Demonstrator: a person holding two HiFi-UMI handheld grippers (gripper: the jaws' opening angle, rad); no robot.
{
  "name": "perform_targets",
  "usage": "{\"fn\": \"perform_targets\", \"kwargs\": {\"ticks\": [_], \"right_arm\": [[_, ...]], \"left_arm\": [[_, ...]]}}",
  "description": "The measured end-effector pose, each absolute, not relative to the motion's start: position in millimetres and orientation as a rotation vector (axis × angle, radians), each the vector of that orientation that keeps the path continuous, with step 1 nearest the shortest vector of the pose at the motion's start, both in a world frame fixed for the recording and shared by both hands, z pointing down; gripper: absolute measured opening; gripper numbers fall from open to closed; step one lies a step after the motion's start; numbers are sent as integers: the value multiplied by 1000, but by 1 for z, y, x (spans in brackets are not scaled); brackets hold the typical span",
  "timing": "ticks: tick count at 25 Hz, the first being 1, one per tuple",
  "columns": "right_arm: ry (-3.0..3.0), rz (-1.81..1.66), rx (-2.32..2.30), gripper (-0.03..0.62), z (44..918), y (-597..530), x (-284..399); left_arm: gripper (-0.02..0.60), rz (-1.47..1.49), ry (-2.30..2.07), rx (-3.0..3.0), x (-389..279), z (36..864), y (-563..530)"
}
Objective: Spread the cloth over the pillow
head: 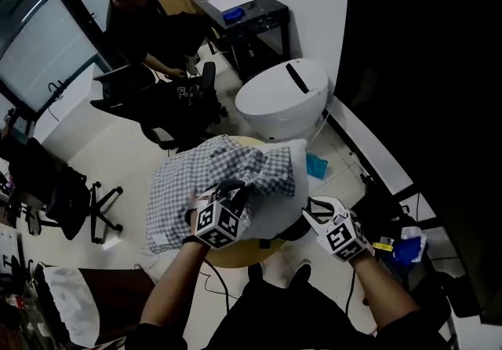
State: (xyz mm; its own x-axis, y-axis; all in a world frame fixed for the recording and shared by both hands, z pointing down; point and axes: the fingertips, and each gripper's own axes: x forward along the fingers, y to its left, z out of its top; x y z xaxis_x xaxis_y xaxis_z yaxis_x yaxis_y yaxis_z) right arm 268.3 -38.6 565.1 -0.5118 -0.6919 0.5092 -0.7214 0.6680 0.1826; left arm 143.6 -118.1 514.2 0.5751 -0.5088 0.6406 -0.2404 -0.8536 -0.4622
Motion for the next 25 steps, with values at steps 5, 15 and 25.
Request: {"fn": "perform_targets", "kwargs": {"ticks": [5, 15, 25], "right_arm": [[-2320, 17, 1024, 135, 560, -58, 236], [-2296, -111, 948, 156, 553, -106, 160], [-2294, 138, 937, 161, 575, -124, 106]], "left_arm": [[6, -1179, 741, -2554, 99, 505, -149], [9, -1288, 758, -2679, 51, 545, -173], [9, -1185, 639, -2755, 55, 546, -164]]}}
